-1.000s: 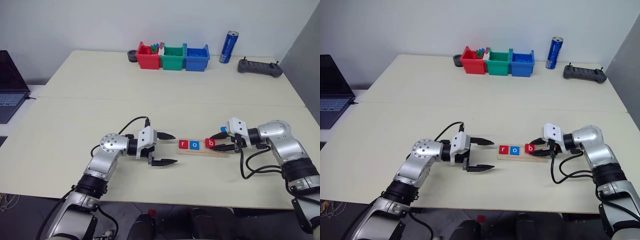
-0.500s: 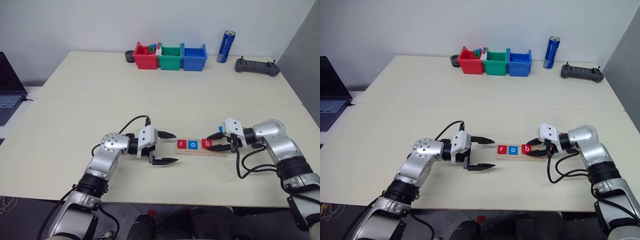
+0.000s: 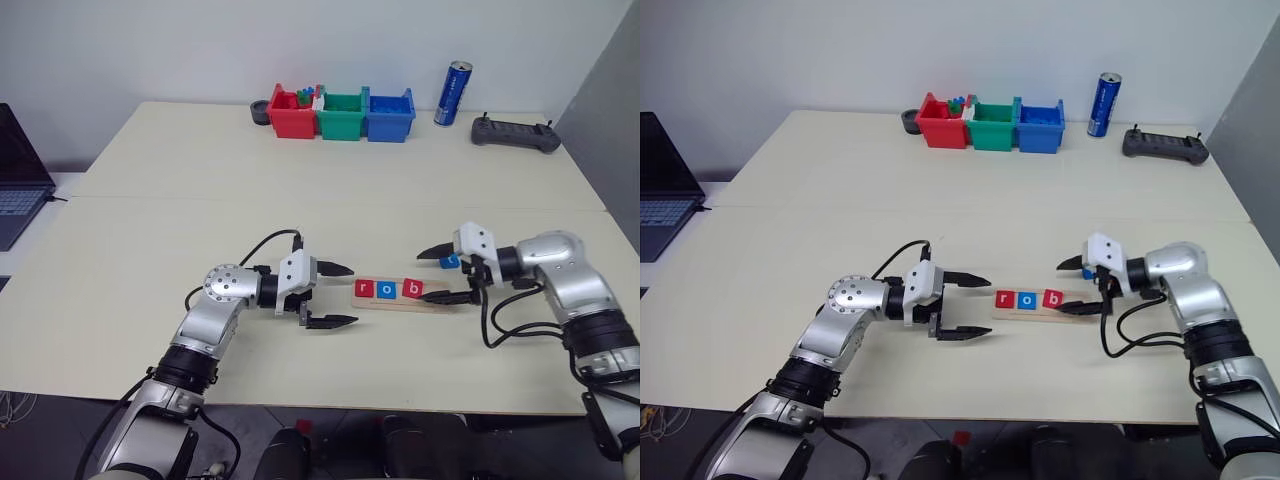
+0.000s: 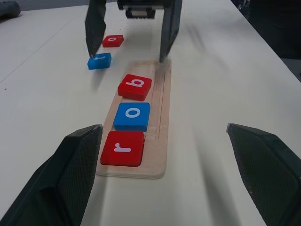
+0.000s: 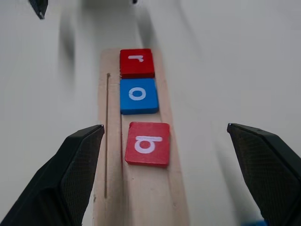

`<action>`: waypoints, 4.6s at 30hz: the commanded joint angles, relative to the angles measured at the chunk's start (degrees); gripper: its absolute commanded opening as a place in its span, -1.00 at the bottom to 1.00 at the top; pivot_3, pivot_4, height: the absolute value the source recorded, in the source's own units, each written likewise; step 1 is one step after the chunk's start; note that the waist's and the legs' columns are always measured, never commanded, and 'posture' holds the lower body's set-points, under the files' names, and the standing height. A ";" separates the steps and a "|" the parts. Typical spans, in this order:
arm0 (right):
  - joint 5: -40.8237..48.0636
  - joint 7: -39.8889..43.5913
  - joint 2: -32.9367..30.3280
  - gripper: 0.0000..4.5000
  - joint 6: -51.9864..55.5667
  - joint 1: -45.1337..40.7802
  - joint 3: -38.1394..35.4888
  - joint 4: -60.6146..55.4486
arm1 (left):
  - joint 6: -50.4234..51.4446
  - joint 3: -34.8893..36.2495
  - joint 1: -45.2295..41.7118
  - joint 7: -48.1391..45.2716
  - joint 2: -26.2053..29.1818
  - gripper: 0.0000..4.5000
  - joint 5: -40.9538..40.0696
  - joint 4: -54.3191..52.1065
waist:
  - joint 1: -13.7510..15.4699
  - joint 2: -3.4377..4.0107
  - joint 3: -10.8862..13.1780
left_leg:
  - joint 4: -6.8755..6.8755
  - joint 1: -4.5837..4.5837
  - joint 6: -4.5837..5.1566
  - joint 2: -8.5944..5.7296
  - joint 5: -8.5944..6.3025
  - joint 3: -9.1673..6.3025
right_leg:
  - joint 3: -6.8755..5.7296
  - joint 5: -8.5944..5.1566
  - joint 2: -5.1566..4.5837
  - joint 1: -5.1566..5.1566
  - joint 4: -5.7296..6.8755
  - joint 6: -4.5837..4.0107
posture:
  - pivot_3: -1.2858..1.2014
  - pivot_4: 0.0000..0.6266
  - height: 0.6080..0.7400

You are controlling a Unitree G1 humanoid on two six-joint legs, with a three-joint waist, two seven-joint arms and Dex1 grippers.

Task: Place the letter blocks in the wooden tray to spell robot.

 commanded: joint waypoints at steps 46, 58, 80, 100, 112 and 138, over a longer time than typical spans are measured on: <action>-8.08 -6.44 7.55 -0.99 -17.92 -3.13 4.79 10.36 | -0.10 0.76 0.52 0.44 1.19 1.00 -0.17 -3.28 | -0.22 0.01 0.00 | 0.00 0.02 0.00 0.01 0.00 0.02 | 0.02 0.00 0.02 -0.02 0.02 0.00 | 0.03 -0.52 1.00; -5.82 -6.35 7.61 -0.99 -14.91 -2.57 3.69 6.24 | -0.56 0.62 -0.26 0.25 1.09 1.00 0.13 -2.15 | -0.22 0.01 0.00 | 0.00 0.02 0.00 0.01 0.00 0.01 | 0.02 0.00 0.02 -0.02 0.03 0.00 | 0.03 -0.52 1.00; -11.24 -9.25 7.39 -0.99 -20.64 -2.91 6.44 10.60 | -0.91 0.60 -0.48 0.51 1.07 1.00 0.30 -1.77 | -0.22 0.01 0.00 | 0.00 0.02 0.00 0.00 0.00 0.02 | 0.02 0.00 0.02 -0.02 0.03 0.00 | 0.03 -0.52 1.00; -6.17 -9.07 3.58 -0.99 -14.04 -0.95 1.57 1.91 | -0.79 0.38 0.17 0.94 1.13 1.00 0.16 -2.71 | -0.14 0.02 0.01 | 0.00 0.01 0.00 0.00 0.00 0.01 | 0.02 0.00 0.01 -0.02 0.02 -0.01 | 0.03 -0.52 1.00; -0.32 -28.73 -0.73 -0.01 12.64 23.57 -17.93 -27.85 | -1.49 0.46 0.17 0.45 1.22 1.00 0.06 -1.63 | 0.57 0.02 0.01 | -0.01 -0.02 0.00 -0.02 0.00 0.05 | 0.05 0.00 0.02 -0.01 0.02 0.00 | 0.03 -0.52 1.00; -5.17 -75.41 26.59 0.99 39.40 20.20 -23.88 -30.53 | -2.80 0.29 -2.07 -1.66 0.60 1.00 0.66 0.82 | -0.11 0.07 -0.01 | -0.05 0.00 0.00 0.01 0.00 0.04 | 0.05 0.00 0.06 -0.03 0.05 0.00 | 0.03 -0.52 1.00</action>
